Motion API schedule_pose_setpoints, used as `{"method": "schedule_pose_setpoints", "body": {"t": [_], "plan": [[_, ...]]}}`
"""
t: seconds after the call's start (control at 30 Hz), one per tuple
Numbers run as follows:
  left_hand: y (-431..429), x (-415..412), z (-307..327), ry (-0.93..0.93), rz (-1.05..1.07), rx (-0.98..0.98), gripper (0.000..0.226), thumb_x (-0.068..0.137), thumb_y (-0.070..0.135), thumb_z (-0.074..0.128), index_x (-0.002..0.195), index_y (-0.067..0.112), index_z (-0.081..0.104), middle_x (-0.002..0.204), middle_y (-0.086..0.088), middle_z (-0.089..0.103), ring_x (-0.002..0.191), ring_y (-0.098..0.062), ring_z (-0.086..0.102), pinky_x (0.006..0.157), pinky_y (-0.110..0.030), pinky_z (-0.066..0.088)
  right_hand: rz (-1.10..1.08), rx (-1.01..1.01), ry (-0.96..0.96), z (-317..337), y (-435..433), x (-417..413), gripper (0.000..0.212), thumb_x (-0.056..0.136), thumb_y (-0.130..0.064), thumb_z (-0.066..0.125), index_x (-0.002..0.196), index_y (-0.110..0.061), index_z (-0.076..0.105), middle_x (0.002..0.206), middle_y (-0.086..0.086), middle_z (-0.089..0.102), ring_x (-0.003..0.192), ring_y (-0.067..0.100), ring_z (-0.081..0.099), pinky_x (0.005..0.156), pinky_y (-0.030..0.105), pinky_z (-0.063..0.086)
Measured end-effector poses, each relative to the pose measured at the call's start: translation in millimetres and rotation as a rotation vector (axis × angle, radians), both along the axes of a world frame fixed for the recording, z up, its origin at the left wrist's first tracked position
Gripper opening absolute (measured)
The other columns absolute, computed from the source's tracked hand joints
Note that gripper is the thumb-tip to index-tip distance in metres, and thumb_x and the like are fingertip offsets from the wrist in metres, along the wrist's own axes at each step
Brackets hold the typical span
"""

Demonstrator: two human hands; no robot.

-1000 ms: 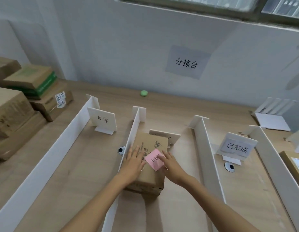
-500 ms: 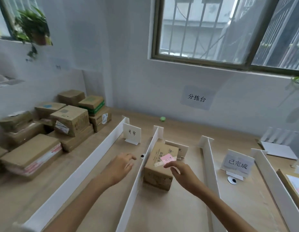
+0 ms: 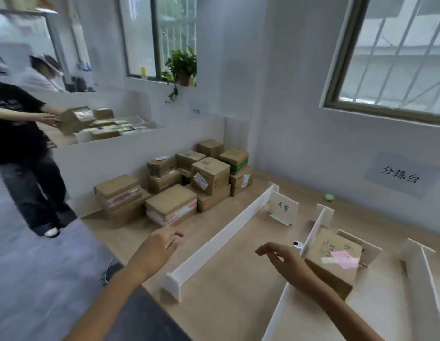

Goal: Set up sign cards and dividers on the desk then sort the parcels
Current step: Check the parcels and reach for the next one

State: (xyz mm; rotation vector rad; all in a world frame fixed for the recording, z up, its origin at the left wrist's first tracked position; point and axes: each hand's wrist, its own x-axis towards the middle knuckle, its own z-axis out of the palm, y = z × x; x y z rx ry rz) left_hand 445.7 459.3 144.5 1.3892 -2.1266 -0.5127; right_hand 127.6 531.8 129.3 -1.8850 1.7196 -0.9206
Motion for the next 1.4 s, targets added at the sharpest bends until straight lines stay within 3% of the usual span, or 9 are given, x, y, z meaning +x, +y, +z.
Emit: {"method": "schedule_pose_setpoints", "body": {"t": [0.23,0.37,0.57,0.83,1.0,1.2,1.23,1.3,1.4], "plan": [[-42.3,129.7,-8.8,0.061,0.110,0.053,0.018,0.093,0.014,0.050,0.101,0.020,0.065,0.104,0.008,0.063,0.098,-0.009,0.057,0.076,-0.005,0.035,0.063,0.044,-0.130,-16.4,-88.2,133.7,0.032,0.092,-0.001,0.048,0.090,-0.024,0.071,0.089,-0.017,0.072,0.092,-0.005,0.063,0.079,0.006,0.044],[-75.0,182.5,-13.9,0.080,0.149,0.076,0.021,0.095,0.012,0.046,0.103,0.017,0.065,0.106,0.006,0.062,0.099,-0.009,0.055,0.073,0.002,0.033,0.076,0.074,-0.173,-19.0,-136.8,199.7,0.035,0.090,0.002,0.049,0.084,-0.027,0.068,0.090,-0.009,0.071,0.091,-0.001,0.062,0.080,0.008,0.045],[-131.6,236.7,-25.8,0.095,0.187,0.091,0.020,0.094,0.013,0.046,0.100,0.022,0.064,0.107,0.005,0.064,0.100,-0.009,0.057,0.078,-0.012,0.037,0.103,0.130,-0.178,-36.0,-206.2,256.2,0.036,0.089,0.000,0.051,0.081,-0.031,0.067,0.082,-0.009,0.071,0.085,0.003,0.063,0.086,0.027,0.050],[-266.8,280.4,-40.8,0.174,0.307,0.093,0.026,0.093,0.008,0.048,0.115,0.016,0.057,0.113,0.000,0.062,0.107,-0.014,0.057,0.092,-0.026,0.043,0.130,0.306,-0.291,-42.7,-343.0,331.0,0.029,0.094,-0.007,0.041,0.095,-0.026,0.062,0.096,-0.006,0.065,0.095,0.012,0.060,0.088,0.029,0.049],[-391.5,293.5,-57.3,0.021,0.378,0.211,0.045,0.093,0.019,0.050,0.135,0.014,0.036,0.127,-0.009,0.054,0.110,-0.023,0.054,0.088,-0.031,0.043,0.119,0.367,-0.380,-53.3,-446.1,383.6,0.027,0.093,-0.004,0.040,0.107,-0.010,0.062,0.095,0.004,0.063,0.088,0.017,0.059,0.075,0.024,0.046],[-498.6,303.4,-93.9,-0.289,0.382,0.370,0.074,0.090,0.037,0.054,0.145,0.002,0.018,0.147,-0.018,0.029,0.137,-0.032,0.027,0.113,-0.038,0.025,0.105,0.652,-0.416,-91.6,-537.2,437.4,0.036,0.097,-0.015,0.038,0.129,-0.008,0.052,0.108,-0.002,0.054,0.092,0.008,0.053,0.060,0.007,0.039],[-509.7,309.4,-103.9,-0.288,0.395,0.428,0.077,0.089,0.042,0.054,0.144,0.002,0.019,0.147,-0.018,0.030,0.137,-0.033,0.027,0.113,-0.039,0.025,0.101,0.718,-0.436,-95.9,-543.9,444.1,0.035,0.098,-0.015,0.037,0.131,-0.008,0.049,0.113,0.001,0.053,0.094,0.008,0.054,0.062,0.006,0.042],[-521.6,318.7,-117.3,-0.178,0.423,0.536,0.073,0.086,0.044,0.057,0.140,0.004,0.028,0.141,-0.017,0.041,0.129,-0.032,0.040,0.107,-0.040,0.036,0.056,0.826,-0.501,-107.8,-554.1,457.2,0.039,0.100,-0.018,0.036,0.138,-0.008,0.041,0.128,0.004,0.052,0.113,0.016,0.053,0.085,0.011,0.044],[-521.1,323.0,-122.6,-0.037,0.426,0.545,0.057,0.088,0.029,0.061,0.136,0.005,0.039,0.131,-0.014,0.051,0.118,-0.028,0.051,0.099,-0.032,0.040,-0.028,0.880,-0.575,-119.9,-558.8,473.8,0.050,0.099,-0.033,0.038,0.143,-0.009,0.034,0.143,0.003,0.044,0.132,0.020,0.042,0.111,0.028,0.032]]}}
